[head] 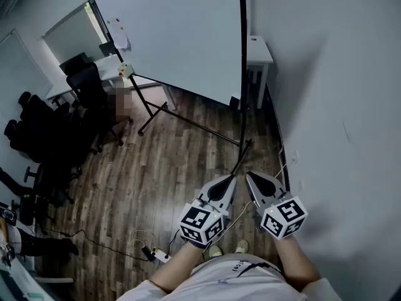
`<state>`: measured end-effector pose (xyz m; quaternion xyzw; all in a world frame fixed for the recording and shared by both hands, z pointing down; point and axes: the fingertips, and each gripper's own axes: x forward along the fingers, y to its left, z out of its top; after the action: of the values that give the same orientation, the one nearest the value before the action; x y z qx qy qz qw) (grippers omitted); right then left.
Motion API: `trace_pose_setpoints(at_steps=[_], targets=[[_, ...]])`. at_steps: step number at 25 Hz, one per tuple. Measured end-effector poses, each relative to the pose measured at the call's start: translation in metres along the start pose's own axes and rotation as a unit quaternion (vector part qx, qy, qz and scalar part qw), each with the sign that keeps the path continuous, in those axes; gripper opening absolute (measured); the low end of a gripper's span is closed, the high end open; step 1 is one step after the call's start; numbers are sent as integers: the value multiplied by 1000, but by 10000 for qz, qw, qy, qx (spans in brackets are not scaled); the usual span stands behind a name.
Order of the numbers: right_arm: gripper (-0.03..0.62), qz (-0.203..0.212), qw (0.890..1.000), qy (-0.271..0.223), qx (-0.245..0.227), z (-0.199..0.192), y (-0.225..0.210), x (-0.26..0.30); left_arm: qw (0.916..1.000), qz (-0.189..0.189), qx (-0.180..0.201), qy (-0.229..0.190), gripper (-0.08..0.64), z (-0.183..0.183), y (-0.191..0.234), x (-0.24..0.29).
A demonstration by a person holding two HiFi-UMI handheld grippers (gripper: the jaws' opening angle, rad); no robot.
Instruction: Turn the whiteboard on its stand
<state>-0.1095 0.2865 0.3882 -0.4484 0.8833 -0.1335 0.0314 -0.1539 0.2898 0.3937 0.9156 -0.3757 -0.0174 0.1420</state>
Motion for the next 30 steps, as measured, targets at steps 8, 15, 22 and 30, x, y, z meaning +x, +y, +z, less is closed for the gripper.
trace_pose_setpoints(at_steps=[8,15,22,30], targets=[[14,50,10000,-6,23,3,-8,-4,10000,-29,10,-9,0,1,-7,9],[14,12,9992,-336,196,25,-24,-14,9998,199,-4,-69,0,8,6,5],[14,-11,9992,-354,184,22,-39,-23,9992,371,43,-106,0,4,5,9],[14,79,9992,-378,108,24,-61,-43,9994,331,48,-31,0,-5,-25,36]])
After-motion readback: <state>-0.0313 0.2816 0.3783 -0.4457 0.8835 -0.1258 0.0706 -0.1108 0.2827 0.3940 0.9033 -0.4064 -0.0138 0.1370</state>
